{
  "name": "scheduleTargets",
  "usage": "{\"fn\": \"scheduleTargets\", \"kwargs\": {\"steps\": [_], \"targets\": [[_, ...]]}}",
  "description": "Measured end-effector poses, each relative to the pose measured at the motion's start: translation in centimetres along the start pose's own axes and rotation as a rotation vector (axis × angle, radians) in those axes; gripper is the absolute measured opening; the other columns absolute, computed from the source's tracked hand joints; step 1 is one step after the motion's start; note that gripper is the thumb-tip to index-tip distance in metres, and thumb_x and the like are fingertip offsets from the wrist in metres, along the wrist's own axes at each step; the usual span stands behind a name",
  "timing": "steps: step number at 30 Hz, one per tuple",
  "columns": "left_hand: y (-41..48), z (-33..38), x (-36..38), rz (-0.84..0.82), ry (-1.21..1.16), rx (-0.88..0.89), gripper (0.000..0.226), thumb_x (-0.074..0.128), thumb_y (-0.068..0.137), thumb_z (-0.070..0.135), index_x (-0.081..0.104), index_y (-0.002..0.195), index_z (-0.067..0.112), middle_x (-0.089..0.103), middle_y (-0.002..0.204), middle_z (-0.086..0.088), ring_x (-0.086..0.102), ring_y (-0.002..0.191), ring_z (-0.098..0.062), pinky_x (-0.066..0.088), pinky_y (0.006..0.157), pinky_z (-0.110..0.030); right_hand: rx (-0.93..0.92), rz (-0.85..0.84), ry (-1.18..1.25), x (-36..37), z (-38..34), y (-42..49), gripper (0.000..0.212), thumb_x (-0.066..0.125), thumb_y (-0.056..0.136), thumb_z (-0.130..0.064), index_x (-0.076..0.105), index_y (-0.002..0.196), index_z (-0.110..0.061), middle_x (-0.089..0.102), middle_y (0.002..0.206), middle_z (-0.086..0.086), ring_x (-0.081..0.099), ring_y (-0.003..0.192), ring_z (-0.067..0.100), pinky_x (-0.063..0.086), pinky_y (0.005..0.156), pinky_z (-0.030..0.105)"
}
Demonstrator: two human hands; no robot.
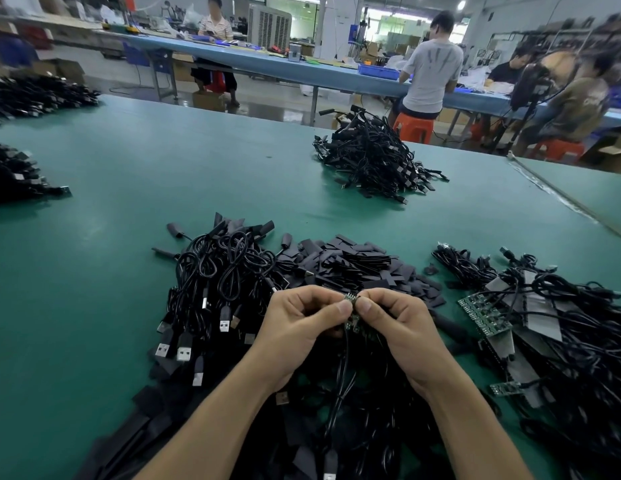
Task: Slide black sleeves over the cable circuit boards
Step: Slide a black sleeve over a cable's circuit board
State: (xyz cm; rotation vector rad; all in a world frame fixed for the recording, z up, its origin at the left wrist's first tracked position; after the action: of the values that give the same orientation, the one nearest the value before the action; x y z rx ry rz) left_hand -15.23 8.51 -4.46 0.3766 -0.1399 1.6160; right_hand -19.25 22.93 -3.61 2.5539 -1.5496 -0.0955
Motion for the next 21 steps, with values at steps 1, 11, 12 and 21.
{"fn": "scheduleTargets", "kwargs": {"steps": [1, 11, 12, 21], "targets": [[0.0, 0.0, 0.0, 0.0, 0.001, 0.003, 0.007, 0.077, 0.074, 0.019, 0.079, 0.08, 0.014, 0.073, 0.078, -0.008, 0.068, 0.073, -0.014, 0.055, 0.069, -0.022, -0.005, 0.012, 0.017, 0.0, 0.0, 0.0, 0.017, 0.071, 0.085, -0.029, 0.075, 0.088, -0.013, 0.071, 0.081, 0.006, 0.067, 0.075, 0.017, 0.054, 0.067, 0.026], [0.2, 0.0, 0.0, 0.039, 0.014, 0.075, 0.006, 0.076, 0.076, 0.019, 0.078, 0.08, 0.023, 0.071, 0.077, -0.001, 0.062, 0.067, -0.01, 0.053, 0.067, -0.021, -0.301, 0.412, -0.732, -0.1, -2.7, -1.4, 0.008, 0.071, 0.08, -0.046, 0.068, 0.087, -0.049, 0.068, 0.094, -0.025, 0.057, 0.108, 0.009, 0.042, 0.097, 0.051], [0.2, 0.0, 0.0, 0.028, 0.013, 0.077, 0.007, 0.076, 0.076, 0.018, 0.078, 0.08, 0.023, 0.071, 0.076, 0.0, 0.062, 0.066, -0.01, 0.052, 0.066, -0.021, -0.341, 0.409, -0.778, 0.2, -3.0, -1.4, 0.01, 0.071, 0.08, -0.044, 0.065, 0.087, -0.05, 0.066, 0.093, -0.026, 0.056, 0.107, 0.008, 0.041, 0.096, 0.055], [0.2, 0.0, 0.3, -0.01, 0.007, 0.035, 0.003, 0.075, 0.075, 0.022, 0.075, 0.077, 0.025, 0.067, 0.073, 0.005, 0.056, 0.065, -0.005, 0.047, 0.06, -0.018, -0.243, 0.194, -0.26, 1.6, -2.0, -0.7, 0.016, 0.062, 0.094, -0.01, 0.067, 0.084, -0.022, 0.067, 0.076, -0.016, 0.058, 0.07, -0.004, 0.045, 0.066, 0.01]]}}
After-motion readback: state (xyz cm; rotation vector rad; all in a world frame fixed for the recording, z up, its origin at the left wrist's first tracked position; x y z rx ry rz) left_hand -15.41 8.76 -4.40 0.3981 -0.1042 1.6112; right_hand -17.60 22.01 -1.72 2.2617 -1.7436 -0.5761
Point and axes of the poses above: each hand's wrist, its own y-axis towards the middle knuckle, its own x-axis out of the palm, z = x × y, the point moved 5 cm from there along y, towards the middle knuckle
